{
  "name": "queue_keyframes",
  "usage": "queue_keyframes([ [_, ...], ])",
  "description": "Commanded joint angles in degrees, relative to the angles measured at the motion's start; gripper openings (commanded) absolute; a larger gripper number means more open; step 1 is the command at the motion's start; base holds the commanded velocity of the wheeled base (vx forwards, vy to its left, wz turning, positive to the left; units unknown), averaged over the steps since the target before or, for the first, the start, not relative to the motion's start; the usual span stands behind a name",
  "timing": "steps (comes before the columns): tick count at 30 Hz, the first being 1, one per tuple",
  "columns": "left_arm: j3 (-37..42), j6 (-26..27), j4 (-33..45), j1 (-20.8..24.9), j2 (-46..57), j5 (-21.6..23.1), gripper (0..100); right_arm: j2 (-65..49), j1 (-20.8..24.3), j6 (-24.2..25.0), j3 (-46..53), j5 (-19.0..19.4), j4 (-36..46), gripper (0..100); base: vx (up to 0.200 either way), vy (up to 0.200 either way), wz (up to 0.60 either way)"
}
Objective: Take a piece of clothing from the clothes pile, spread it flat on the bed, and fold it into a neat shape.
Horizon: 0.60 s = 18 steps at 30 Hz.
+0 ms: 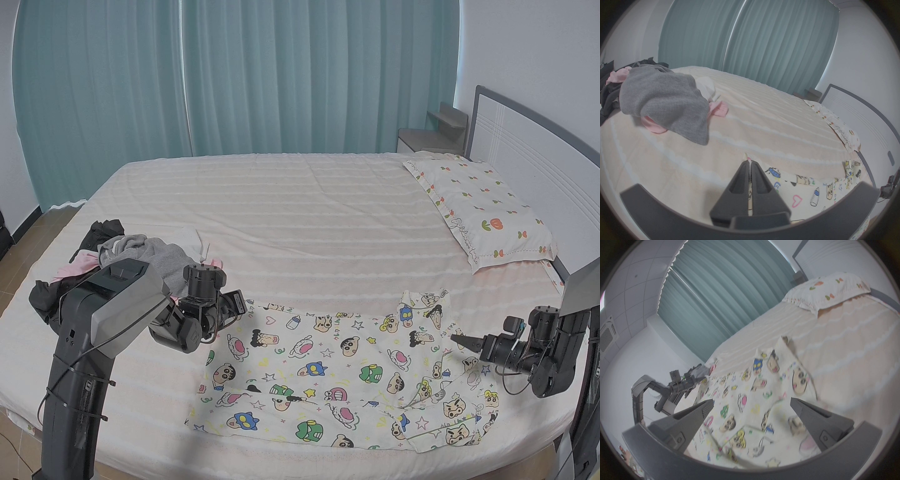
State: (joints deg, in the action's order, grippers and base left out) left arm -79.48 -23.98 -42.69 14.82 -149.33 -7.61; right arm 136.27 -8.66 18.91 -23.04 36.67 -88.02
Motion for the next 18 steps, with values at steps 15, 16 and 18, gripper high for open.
queue_keyframes([
  [15, -2.3, -0.2, -0.2, -0.1, -0.3, -4.2, 0, 8.9, 2.4, 1.3, -32.8, -13.6, 27.3, 100, 0.000, 0.000, 0.00],
  [16, -2.5, -0.2, -0.2, -0.3, -0.3, -4.4, 0, 9.5, 2.4, 1.3, -34.4, -13.7, 28.7, 100, 0.000, 0.000, 0.00],
  [18, -2.6, -0.2, -0.2, -0.6, -0.3, -4.6, 0, 10.5, 2.7, 1.3, -37.3, -13.9, 31.2, 100, 0.000, 0.000, 0.00],
])
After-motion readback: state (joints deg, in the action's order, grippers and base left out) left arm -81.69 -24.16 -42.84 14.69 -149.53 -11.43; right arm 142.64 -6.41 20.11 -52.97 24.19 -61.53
